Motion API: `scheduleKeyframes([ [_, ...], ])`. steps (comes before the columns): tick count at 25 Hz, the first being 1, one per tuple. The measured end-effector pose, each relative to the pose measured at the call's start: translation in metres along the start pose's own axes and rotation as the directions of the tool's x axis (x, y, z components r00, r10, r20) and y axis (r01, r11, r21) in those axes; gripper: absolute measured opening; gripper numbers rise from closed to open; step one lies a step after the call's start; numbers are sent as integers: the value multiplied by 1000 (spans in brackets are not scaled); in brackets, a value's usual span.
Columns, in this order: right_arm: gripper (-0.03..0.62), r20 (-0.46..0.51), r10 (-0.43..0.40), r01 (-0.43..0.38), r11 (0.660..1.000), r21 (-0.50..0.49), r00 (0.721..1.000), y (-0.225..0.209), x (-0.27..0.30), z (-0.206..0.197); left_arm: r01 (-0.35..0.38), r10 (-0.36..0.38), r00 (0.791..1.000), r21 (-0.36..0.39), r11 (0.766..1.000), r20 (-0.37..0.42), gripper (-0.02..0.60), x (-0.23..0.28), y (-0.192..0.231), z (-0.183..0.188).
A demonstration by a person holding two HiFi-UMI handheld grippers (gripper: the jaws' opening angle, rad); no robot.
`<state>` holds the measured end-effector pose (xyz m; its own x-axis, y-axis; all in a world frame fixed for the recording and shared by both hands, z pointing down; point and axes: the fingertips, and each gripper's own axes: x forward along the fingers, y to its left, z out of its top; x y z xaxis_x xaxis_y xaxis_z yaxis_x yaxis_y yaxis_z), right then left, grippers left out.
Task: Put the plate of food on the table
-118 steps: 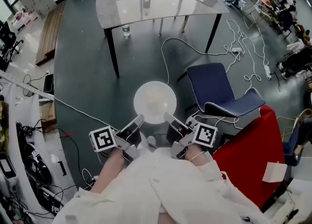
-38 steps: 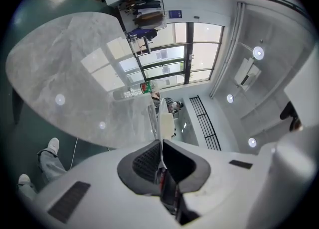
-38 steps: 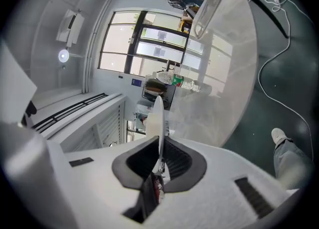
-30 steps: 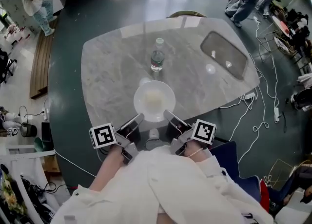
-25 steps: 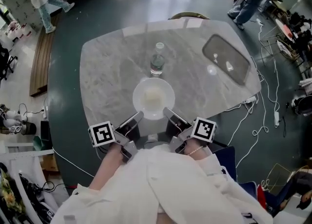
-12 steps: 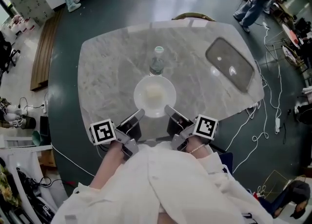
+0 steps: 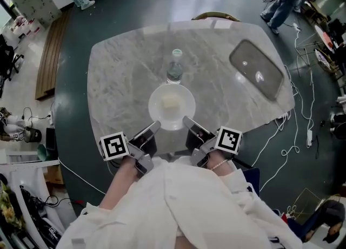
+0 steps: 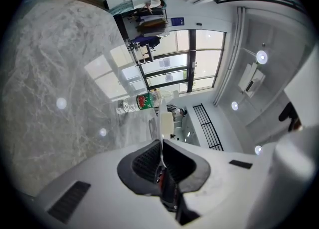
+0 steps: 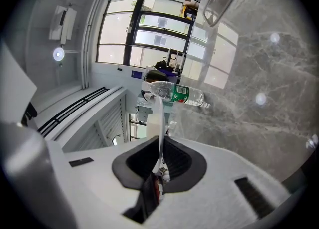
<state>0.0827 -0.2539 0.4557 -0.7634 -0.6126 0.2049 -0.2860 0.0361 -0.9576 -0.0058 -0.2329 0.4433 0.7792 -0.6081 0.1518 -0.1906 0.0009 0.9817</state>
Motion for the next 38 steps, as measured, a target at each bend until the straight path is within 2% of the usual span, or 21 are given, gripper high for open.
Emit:
scheduleKeyframes([
  [5, 14, 10, -10, 10, 1000, 7, 1000, -2, 3, 1, -5, 5, 1000, -10, 1000, -26, 23, 3, 1, 4],
  [10, 14, 43, -24, 22, 999, 36, 999, 0, -2, 2, -10, 12, 998, 29, 1000, -59, 23, 7, -7, 4],
  [13, 14, 44, -41, 39, 999, 28, 998, 0, -2, 1, -25, 25, 997, -1, 1000, -68, 23, 6, -6, 3],
  [16, 14, 27, -71, 70, 997, 43, 997, -1, -2, -7, -29, 30, 997, 14, 999, -77, 23, 1, -1, 4],
  [20, 14, 13, -86, 85, 994, 64, 996, -7, -1, -13, -55, 53, 995, -28, 998, -80, 23, -1, 2, 3],
  [26, 14, 4, -112, 111, 989, 97, 994, -13, 7, -29, -69, 70, 991, 8, 998, -115, 23, -10, 12, 4],
  [29, 15, -1, -101, 101, 991, 84, 995, -15, 9, -34, -75, 83, 987, 59, 995, -137, 23, -12, 21, 3],
  [32, 20, -6, -92, 93, 995, 41, 996, -18, 9, -31, -87, 92, 985, 45, 995, -148, 23, -8, 26, 0],
  [35, 31, -23, -122, 123, 992, 25, 992, -27, 10, -38, -101, 107, 981, 43, 994, -161, 23, -9, 33, -3],
  [38, 78, -41, -157, 157, 988, 2, 987, -37, 12, -46, -113, 118, 977, 38, 993, -178, 25, -10, 43, -7],
])
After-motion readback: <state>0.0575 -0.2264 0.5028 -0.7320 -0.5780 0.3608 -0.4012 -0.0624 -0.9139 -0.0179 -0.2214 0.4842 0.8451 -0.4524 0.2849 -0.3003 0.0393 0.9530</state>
